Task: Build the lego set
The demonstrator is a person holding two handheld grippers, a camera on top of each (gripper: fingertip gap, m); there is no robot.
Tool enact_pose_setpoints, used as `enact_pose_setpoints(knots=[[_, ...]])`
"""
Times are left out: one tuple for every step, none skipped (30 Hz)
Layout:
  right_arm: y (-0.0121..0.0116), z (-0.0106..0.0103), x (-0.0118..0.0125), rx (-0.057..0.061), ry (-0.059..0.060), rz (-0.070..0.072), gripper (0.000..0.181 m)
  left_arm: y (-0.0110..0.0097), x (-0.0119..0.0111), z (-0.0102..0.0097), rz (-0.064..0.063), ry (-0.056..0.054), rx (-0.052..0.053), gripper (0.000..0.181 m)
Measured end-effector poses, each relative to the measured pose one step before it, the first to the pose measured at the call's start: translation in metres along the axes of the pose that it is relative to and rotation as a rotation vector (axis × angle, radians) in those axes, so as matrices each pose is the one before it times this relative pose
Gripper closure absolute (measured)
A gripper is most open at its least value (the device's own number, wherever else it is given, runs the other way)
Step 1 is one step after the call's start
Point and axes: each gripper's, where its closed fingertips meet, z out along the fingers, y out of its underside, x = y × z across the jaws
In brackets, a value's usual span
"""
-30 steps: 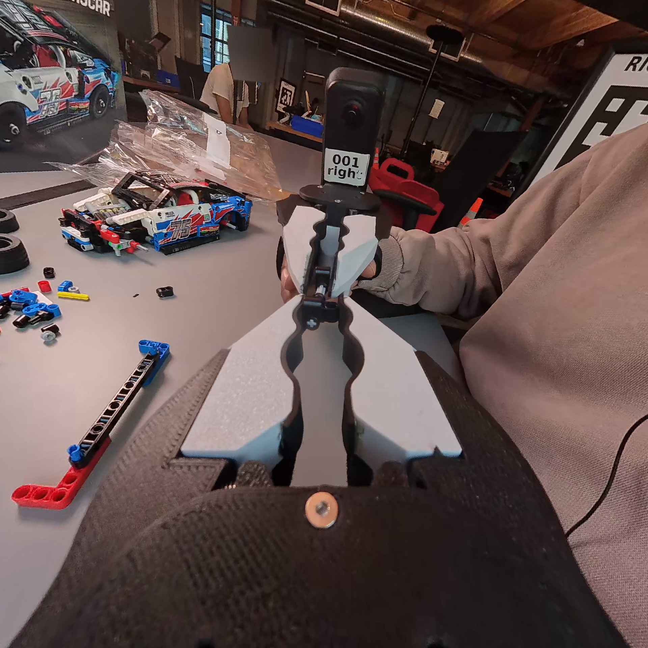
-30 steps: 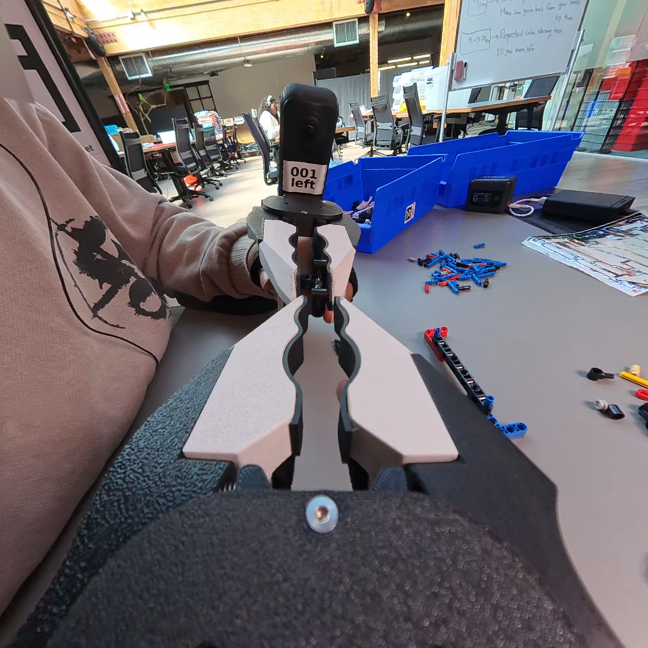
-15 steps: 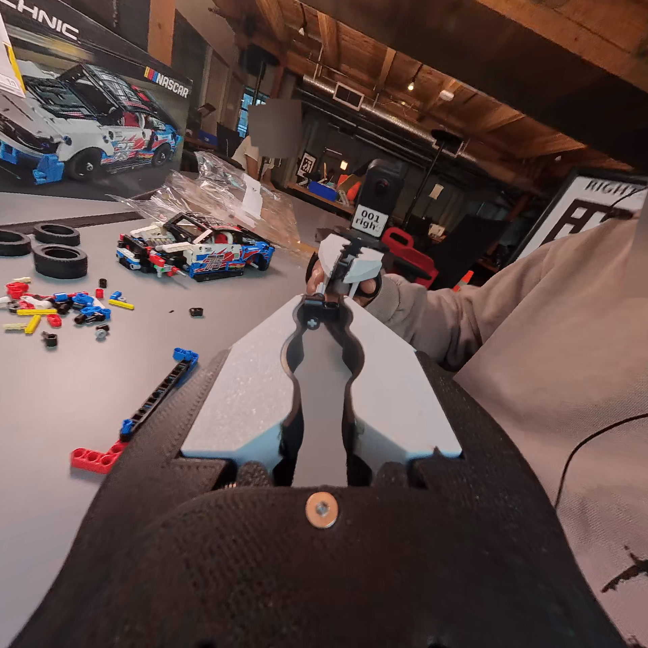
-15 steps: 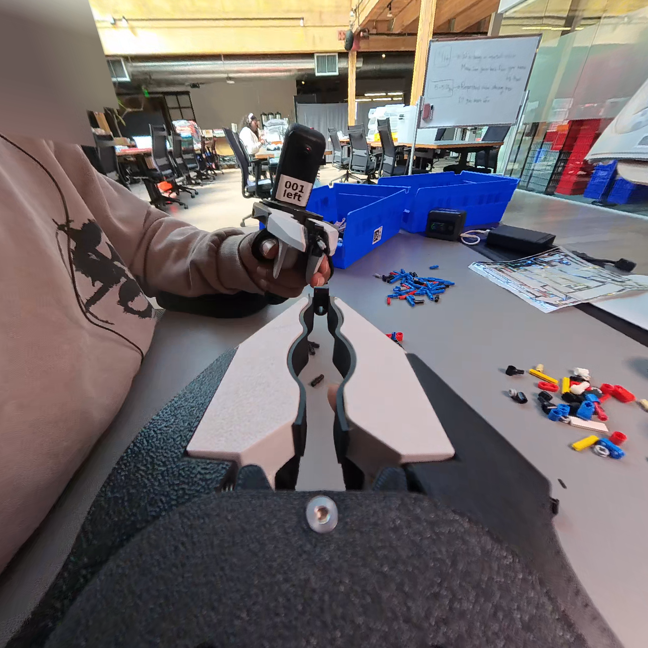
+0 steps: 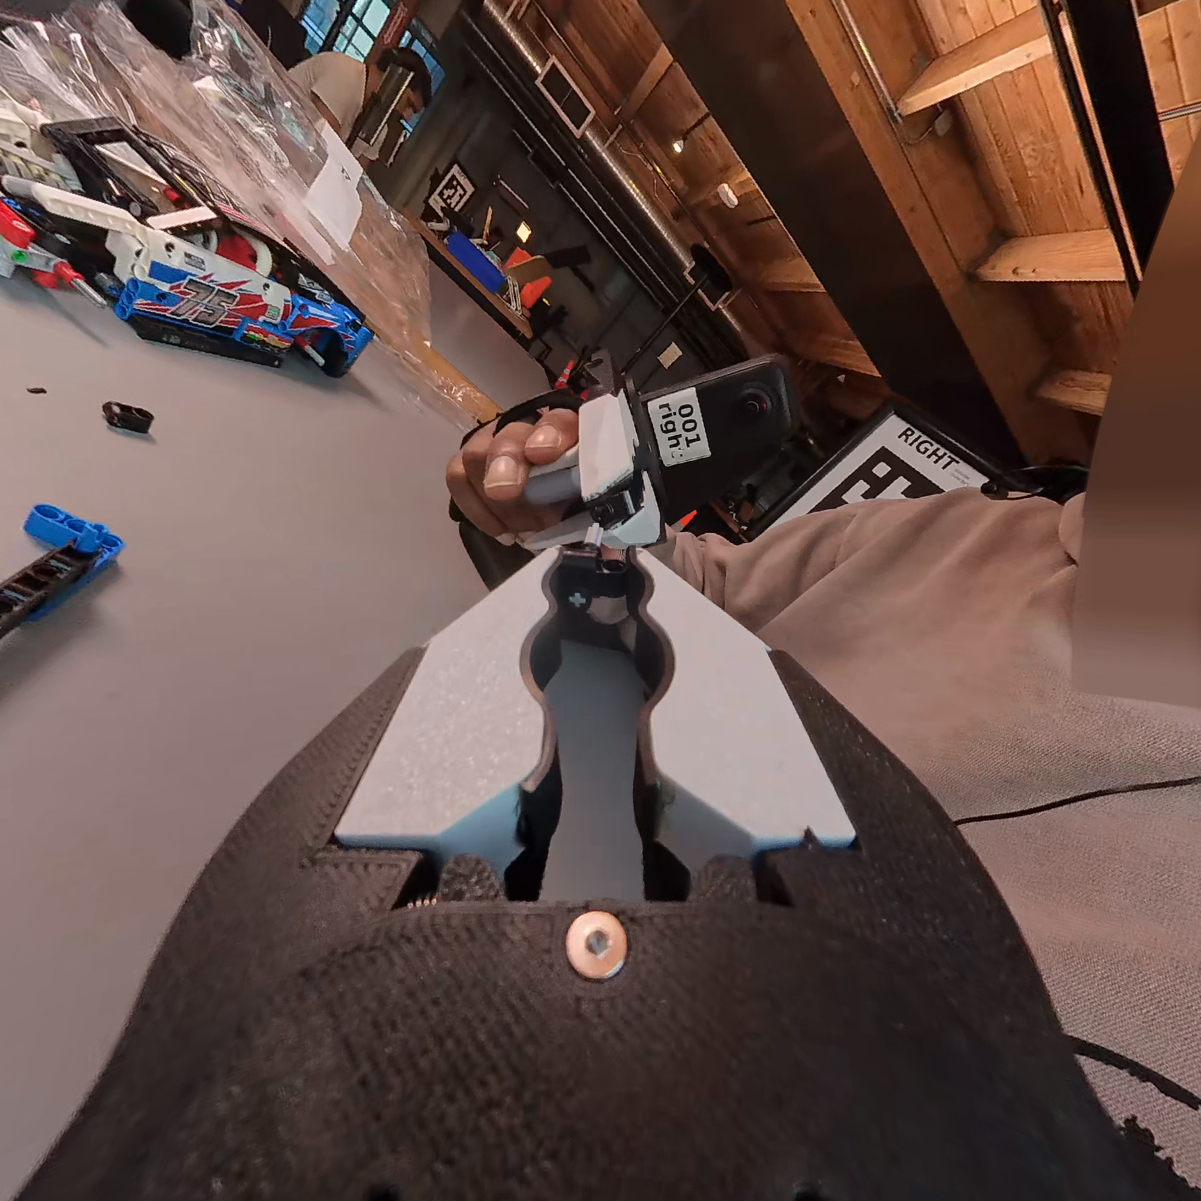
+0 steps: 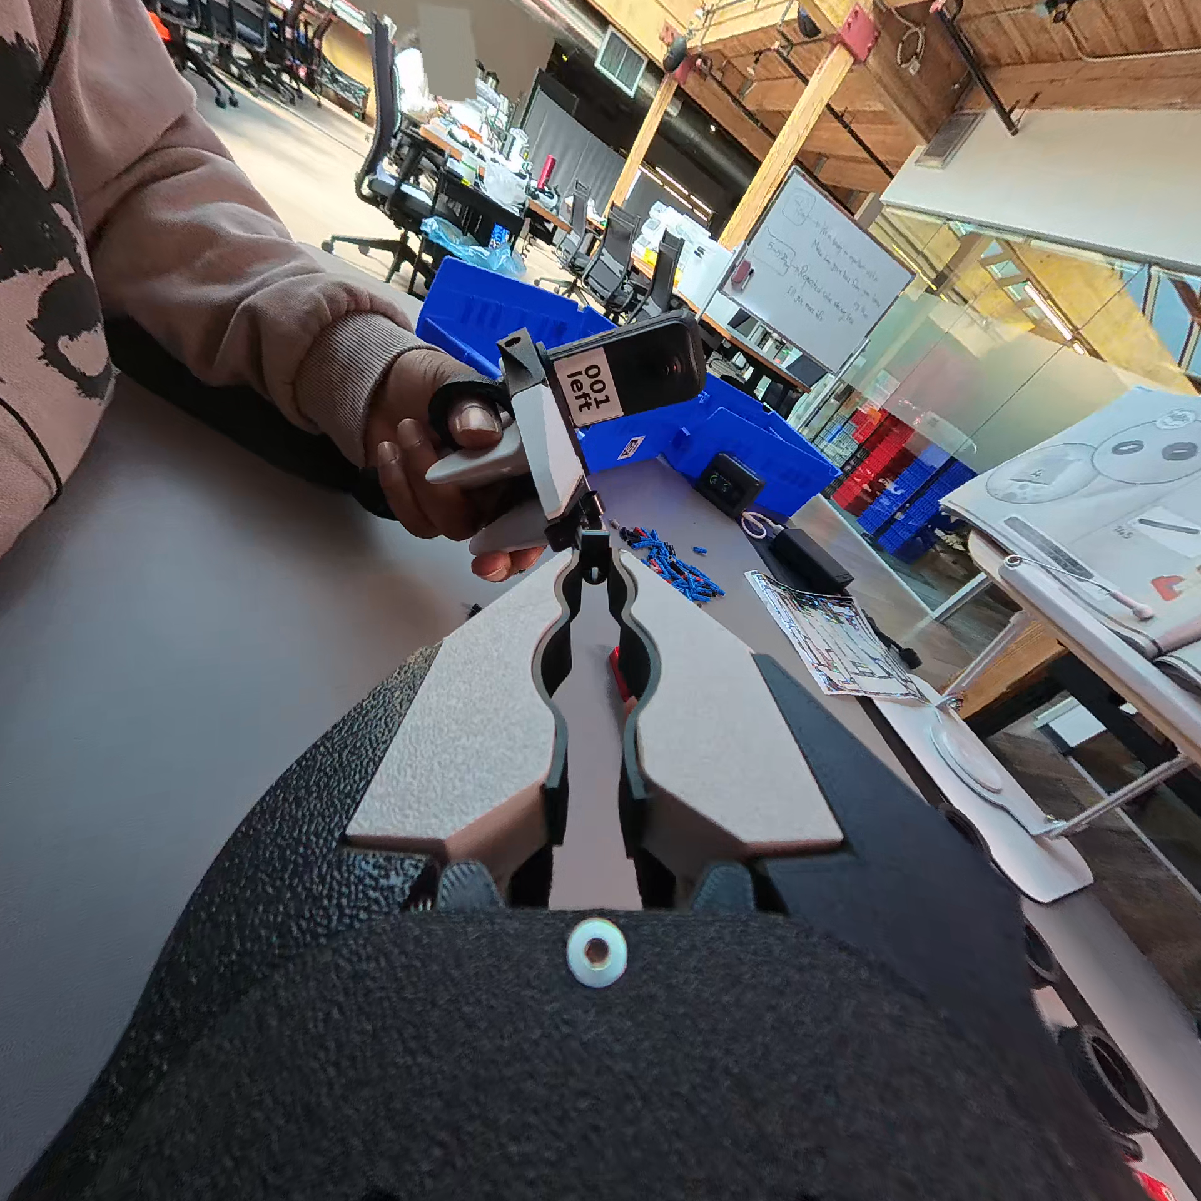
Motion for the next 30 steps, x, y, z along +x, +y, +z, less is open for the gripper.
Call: enact_pose_setpoints(knots=[[0.00034,0.00037,-0.00171,-0.0022,-0.0087,-0.0058,0.176,0.00154,0.00051,0.00085,-0.0031,0.0041,-0.0055,0.166],[0.00065,0.00071,-0.00203,-0.0058,-0.0090,-0.0107,0.176,0.00063,0.00083,0.00070,-0.0038,0.0057,-0.0021,0.166],[0.00062,0.00088,-0.00244,-0.0047,-0.0092,-0.0131,0.176,0.00040,0.00088,0.00038,-0.0052,0.0062,-0.0008,0.166],[0.00022,0.00095,-0.00253,-0.0026,-0.0102,-0.0098,0.176,0.00063,0.00082,0.00037,-0.0047,0.0059,-0.0030,0.166],[-0.00006,0.00083,-0.00130,-0.0020,-0.0026,-0.0082,0.175,0.00124,0.00075,0.00026,-0.0031,0.0054,-0.0064,0.166],[0.00005,0.00046,-0.00111,-0.0027,-0.0020,-0.0102,0.175,0.00091,0.00082,0.00010,-0.0023,0.0042,-0.0045,0.166],[0.00038,0.00033,-0.00105,-0.0054,-0.0030,-0.0106,0.175,0.00087,0.00063,0.00031,-0.0024,0.0019,-0.0051,0.166],[0.00021,0.00010,-0.00104,-0.0041,-0.0026,-0.0104,0.175,0.00071,0.00013,0.00009,-0.0020,-0.0003,-0.0043,0.166],[0.00014,-0.00018,-0.00042,-0.0032,-0.0006,-0.0069,0.175,0.00074,0.00000,0.00015,-0.0037,-0.0002,-0.0053,0.166],[-0.00003,-0.00038,-0.00022,-0.0017,0.0001,-0.0054,0.175,0.00114,0.00023,0.00027,-0.0063,0.0022,-0.0069,0.166],[-0.00040,-0.00029,-0.00006,0.0005,0.0019,-0.0057,0.175,0.00123,0.00063,0.00012,-0.0071,0.0053,-0.0084,0.166],[-0.00020,-0.00017,-0.00049,-0.0016,-0.0010,-0.0064,0.175,0.00143,0.00036,0.00007,-0.0093,0.0038,-0.0093,0.166],[-0.00050,-0.00023,0.00037,-0.0008,0.0037,-0.0080,0.175,0.00116,-0.00107,-0.00003,-0.0102,-0.0043,-0.0072,0.166],[-0.00134,-0.00025,-0.00004,0.0044,-0.0002,-0.0033,0.175,0.00109,-0.00030,0.00007,-0.0076,0.0010,-0.0052,0.166],[-0.00087,-0.00011,-0.00089,0.0012,-0.0079,-0.0003,0.175,0.00040,0.00106,0.00003,-0.0080,0.0096,-0.0008,0.166],[-0.00005,0.00029,-0.00194,-0.0046,-0.0119,-0.0031,0.175,0.00070,0.00080,0.00026,-0.0040,0.0049,-0.0036,0.166],[-0.00036,-0.00021,-0.00059,-0.0025,-0.0019,-0.0093,0.175,0.00093,0.00016,0.00026,0.0005,-0.0003,-0.0062,0.166],[0.00023,-0.00017,-0.00078,-0.0043,-0.0041,-0.0035,0.175,0.00043,0.00027,0.00018,-0.0016,-0.0001,-0.0034,0.166],[-0.00034,-0.00026,-0.00063,0.0006,-0.0032,-0.0007,0.175,0.00055,0.00033,0.00024,-0.0058,0.0013,-0.0033,0.166],[-0.00014,-0.00036,-0.00062,0.0007,-0.0029,-0.0016,0.175,0.00109,0.00010,0.00041,-0.0090,0.0010,-0.0059,0.166],[0.00094,-0.00001,-0.00158,-0.0058,-0.0073,-0.0026,0.175,0.00125,-0.00071,0.00023,-0.0120,-0.0025,-0.0071,0.166],[0.00134,0.00021,-0.00232,-0.0081,-0.0079,-0.0094,0.175,0.00219,-0.00109,0.00027,-0.0139,-0.0043,-0.0125,0.166],[0.00139,0.00028,-0.00294,-0.0066,-0.0116,-0.0077,0.175,0.00235,-0.00104,0.00025,-0.0125,-0.0016,-0.0125,0.166],[0.00048,0.00045,-0.00195,0.0013,-0.0072,0.0059,0.175,0.00228,-0.00024,0.00085,-0.0136,0.0034,-0.0107,0.166],[-0.00023,0.00152,-0.00311,0.0069,-0.0115,0.0060,0.175,0.00179,0.00006,0.00087,-0.0119,0.0053,-0.0049,0.166],[0.00043,0.00033,-0.00012,0.0042,0.0026,0.0047,0.175,0.00091,-0.00070,0.00002,-0.0089,-0.0004,-0.0007,0.166],[0.00169,0.00054,-0.00061,-0.0069,-0.0051,0.0046,0.175,0.00081,-0.00133,-0.00035,0.0007,-0.0087,-0.0030,0.167],[0.00082,0.00060,-0.00091,-0.0030,-0.0070,0.0030,0.175,0.00094,-0.00038,-0.00043,0.0055,-0.0033,-0.0048,0.167],[-0.00202,0.00048,0.00017,0.0161,0.0017,0.0154,0.175,-0.00015,0.00176,-0.00044,-0.0013,0.0125,0.0023,0.167],[-0.00304,0.00039,0.00079,0.0233,0.0036,0.0240,0.175,-0.00061,0.00208,-0.00040,-0.0075,0.0171,0.0054,0.167]])
